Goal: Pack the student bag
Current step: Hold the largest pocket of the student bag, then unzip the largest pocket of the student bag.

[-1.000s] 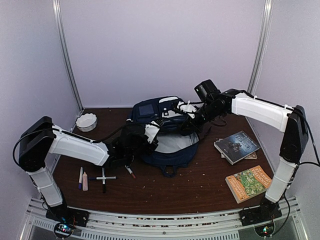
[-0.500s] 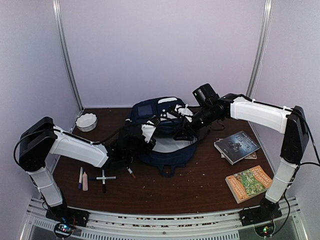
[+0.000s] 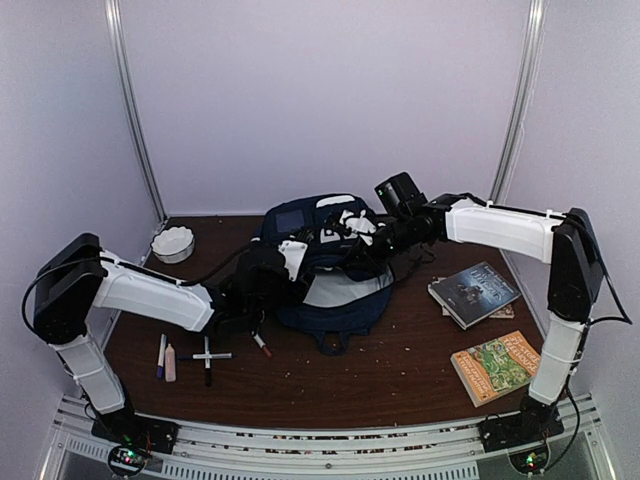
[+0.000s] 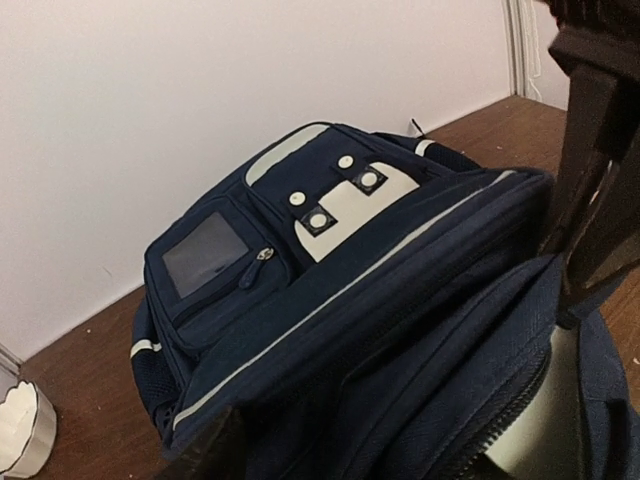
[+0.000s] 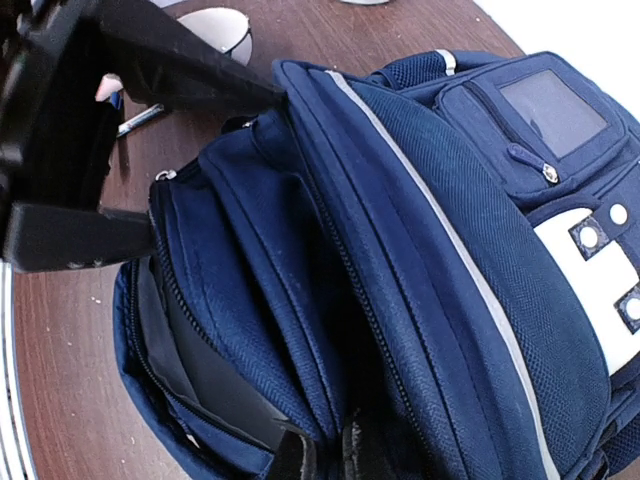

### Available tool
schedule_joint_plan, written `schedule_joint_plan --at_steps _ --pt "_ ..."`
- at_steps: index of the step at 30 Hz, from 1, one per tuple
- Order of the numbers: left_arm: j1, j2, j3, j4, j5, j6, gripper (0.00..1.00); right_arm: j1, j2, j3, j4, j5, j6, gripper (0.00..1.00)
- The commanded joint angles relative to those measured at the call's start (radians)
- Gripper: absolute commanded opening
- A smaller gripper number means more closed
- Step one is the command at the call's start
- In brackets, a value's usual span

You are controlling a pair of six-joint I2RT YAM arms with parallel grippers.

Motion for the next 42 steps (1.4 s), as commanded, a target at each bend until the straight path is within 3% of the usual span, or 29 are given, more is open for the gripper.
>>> schedule_joint_plan --at_steps 1,3,6,11,15,20,25,33,42 --pt "0.022 -0.148 0.060 -0.163 0.051 -0.189 0.67 -0.007 -0.045 -0.034 0.049 0.018 0.007 0.02" --pt "0.033 -0.218 0.055 -0.296 0.157 -0.243 0.74 -0.008 -0.056 -0.045 0.052 0.019 0.012 0.02" --pt "0.038 -0.324 -0.003 -0.401 0.335 -0.245 0.70 -0.009 -0.068 -0.066 0.075 -0.006 0.036 0.02" --pt "0.109 -0.433 -0.131 -0.478 0.534 -0.255 0.46 -0.010 -0.076 -0.074 0.074 -0.020 0.033 0.02" --pt "0.198 -0.369 -0.100 -0.568 0.743 -0.226 0.41 -0.015 -0.094 -0.109 0.088 -0.016 0.021 0.02" --pt "0.215 -0.282 -0.067 -0.646 0.752 -0.141 0.54 -0.035 -0.104 -0.134 0.098 -0.044 0.030 0.03" --pt "0.237 -0.196 -0.023 -0.639 0.814 -0.138 0.51 -0.056 -0.111 -0.156 0.092 -0.086 0.023 0.03" --pt "0.240 -0.092 0.036 -0.611 0.816 -0.125 0.38 -0.077 -0.118 -0.165 0.098 -0.116 0.037 0.04" --pt "0.241 -0.107 0.045 -0.624 0.755 -0.097 0.04 -0.082 -0.106 -0.166 0.099 -0.124 0.040 0.04"
